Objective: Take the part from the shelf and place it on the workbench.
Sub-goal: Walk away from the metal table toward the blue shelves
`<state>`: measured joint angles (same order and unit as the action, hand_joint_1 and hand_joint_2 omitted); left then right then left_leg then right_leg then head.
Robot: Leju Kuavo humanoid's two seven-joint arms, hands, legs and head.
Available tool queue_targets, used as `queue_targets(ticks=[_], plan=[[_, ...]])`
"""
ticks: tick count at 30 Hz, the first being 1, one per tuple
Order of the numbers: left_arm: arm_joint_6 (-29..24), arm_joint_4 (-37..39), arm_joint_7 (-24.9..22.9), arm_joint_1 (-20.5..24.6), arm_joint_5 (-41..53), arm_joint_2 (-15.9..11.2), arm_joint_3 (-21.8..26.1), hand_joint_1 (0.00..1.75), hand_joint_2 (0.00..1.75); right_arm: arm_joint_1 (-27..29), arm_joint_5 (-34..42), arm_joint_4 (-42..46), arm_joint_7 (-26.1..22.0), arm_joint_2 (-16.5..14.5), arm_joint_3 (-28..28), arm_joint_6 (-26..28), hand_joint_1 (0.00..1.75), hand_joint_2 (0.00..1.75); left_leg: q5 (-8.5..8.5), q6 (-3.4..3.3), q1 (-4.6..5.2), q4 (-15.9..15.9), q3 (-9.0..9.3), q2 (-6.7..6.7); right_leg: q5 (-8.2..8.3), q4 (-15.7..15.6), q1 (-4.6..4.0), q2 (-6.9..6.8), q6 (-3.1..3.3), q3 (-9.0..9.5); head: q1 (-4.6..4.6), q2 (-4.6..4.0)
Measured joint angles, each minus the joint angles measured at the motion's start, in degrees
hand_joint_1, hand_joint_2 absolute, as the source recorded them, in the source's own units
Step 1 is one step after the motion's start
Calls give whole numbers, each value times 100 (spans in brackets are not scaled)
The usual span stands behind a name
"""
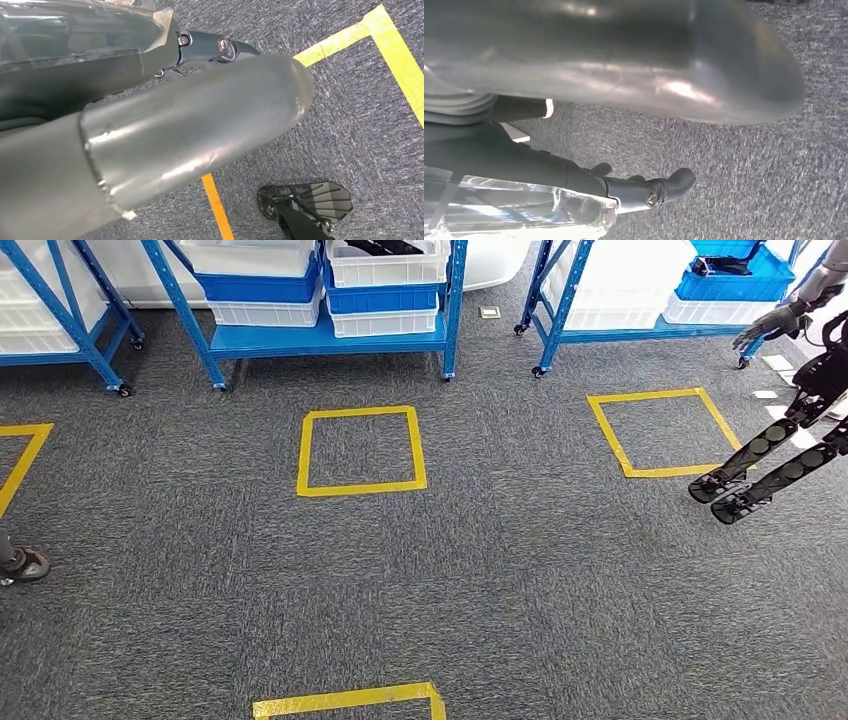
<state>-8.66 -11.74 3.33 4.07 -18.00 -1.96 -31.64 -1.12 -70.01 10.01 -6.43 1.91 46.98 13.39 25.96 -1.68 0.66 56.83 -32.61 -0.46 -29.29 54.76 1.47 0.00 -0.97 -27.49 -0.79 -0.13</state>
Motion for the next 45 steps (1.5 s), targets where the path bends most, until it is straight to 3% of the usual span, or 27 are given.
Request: queue_targets(ticks=[3,5,27,32,34,36,38,39,40,42,43,45], plan=[[15,0,-1,0,5,-2,-1,0,0,1,-12,0,-2,4,-19,-44,0,0,1,-2,6,1,2,2,6,-5,13,0,-97,0,-1,0],[17,0,-1,0,9,-3,-1,0,0,3,-27,0,-2,7,-30,-84,0,0,0,-4,6,1,7,3,8,-5,16,0,-116,0,-2,0],[52,0,-7,0,43,-3,-1,0,0,20,-78,-2,-15,25,-97,-113,0,0,0,0,-46,0,23,8,5,-3,-12,0,-113,6,-2,0],[52,0,-10,1,45,-10,-1,0,0,19,-101,-8,-19,19,-131,-119,0,0,14,-111,-30,-31,55,8,-4,-14,25,-4,-222,32,-5,0],[52,0,-12,3,45,-8,-2,0,0,15,-109,-10,-28,19,-139,-129,0,0,-26,-166,-59,-119,117,20,-199,375,15,-6,-182,-116,2,0],[52,0,-13,5,45,-9,-2,0,0,19,-112,-13,-39,21,-143,-150,0,0,-31,-191,-62,-143,138,25,-537,1175,14,-2,-103,-528,7,0],[54,0,-15,4,45,-11,-2,0,0,37,-113,-16,-42,25,-145,-165,0,0,-21,-189,-48,-138,144,4,-683,1726,6,-1,-107,-879,4,0],[56,0,-16,4,45,-11,-3,0,0,45,-114,-17,-43,25,-148,-169,0,0,-12,-179,-44,-132,152,-15,-601,1666,2,0,-144,-892,5,0],[57,0,-16,3,45,-8,-4,0,0,51,-117,-17,-45,26,-150,-173,0,0,-1,-162,-44,-123,164,-37,-439,1395,4,0,-187,-794,4,0],[59,0,-16,4,45,-4,-4,0,0,50,-129,-19,-50,31,-156,-180,0,0,40,-101,-36,-80,184,-74,-65,611,6,8,-231,-461,10,0],[59,0,-17,4,45,-4,-4,0,0,47,-136,-20,-52,34,-159,-183,0,0,69,-62,-27,-54,187,-88,48,367,-1,10,-203,-360,13,0],[59,0,-17,5,45,-11,-3,0,0,40,-146,-22,-57,38,-163,-187,0,0,109,6,-9,-21,188,-105,119,244,-35,8,-94,-316,9,0]])
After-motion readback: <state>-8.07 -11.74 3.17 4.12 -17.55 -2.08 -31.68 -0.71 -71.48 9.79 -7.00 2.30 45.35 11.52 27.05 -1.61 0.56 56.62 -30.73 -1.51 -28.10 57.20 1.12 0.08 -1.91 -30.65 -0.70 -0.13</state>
